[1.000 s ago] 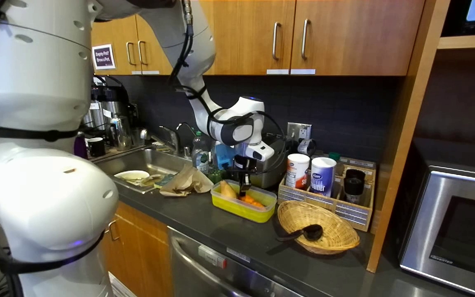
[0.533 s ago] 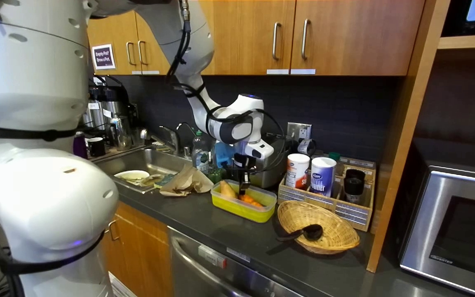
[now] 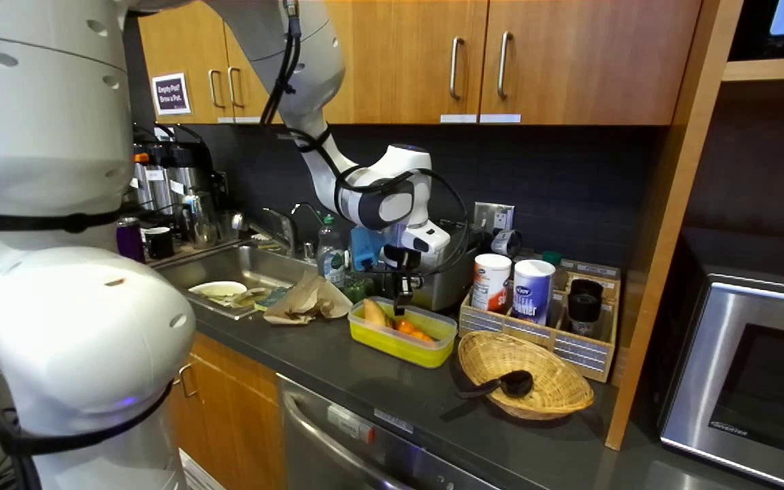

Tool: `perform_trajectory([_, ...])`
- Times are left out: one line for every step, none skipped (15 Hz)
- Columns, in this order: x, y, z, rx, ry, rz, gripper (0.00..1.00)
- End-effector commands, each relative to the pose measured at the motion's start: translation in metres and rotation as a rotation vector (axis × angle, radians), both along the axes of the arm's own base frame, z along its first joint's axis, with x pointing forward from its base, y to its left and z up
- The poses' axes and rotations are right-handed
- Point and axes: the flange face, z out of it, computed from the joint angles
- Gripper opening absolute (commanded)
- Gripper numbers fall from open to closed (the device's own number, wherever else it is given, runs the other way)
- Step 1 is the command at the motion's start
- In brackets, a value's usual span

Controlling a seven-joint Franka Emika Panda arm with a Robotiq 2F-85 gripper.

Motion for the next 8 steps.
perform_trajectory([-0.0057,0.0025,0.0039,-0.019,0.006,-0.012,0.42])
perform_trajectory([-0.0057,0.0023,0.0034,-0.022,0.012,-0.011,0.50])
perform_trajectory([-0.0053,0.0022,0.0029,-0.024,0.016,-0.012,0.56])
perform_trajectory([-0.0050,0.0020,0.0025,-0.024,0.019,-0.015,0.62])
perform_trajectory([-0.0044,0.0014,0.0024,-0.023,0.021,-0.014,0.70])
perform_trajectory([-0.0042,0.0013,0.0021,-0.022,0.022,-0.014,0.76])
perform_trajectory([-0.0041,0.0008,0.0016,-0.022,0.023,-0.014,0.84])
perform_trajectory([-0.0032,0.0004,0.0009,-0.020,0.025,-0.012,0.90])
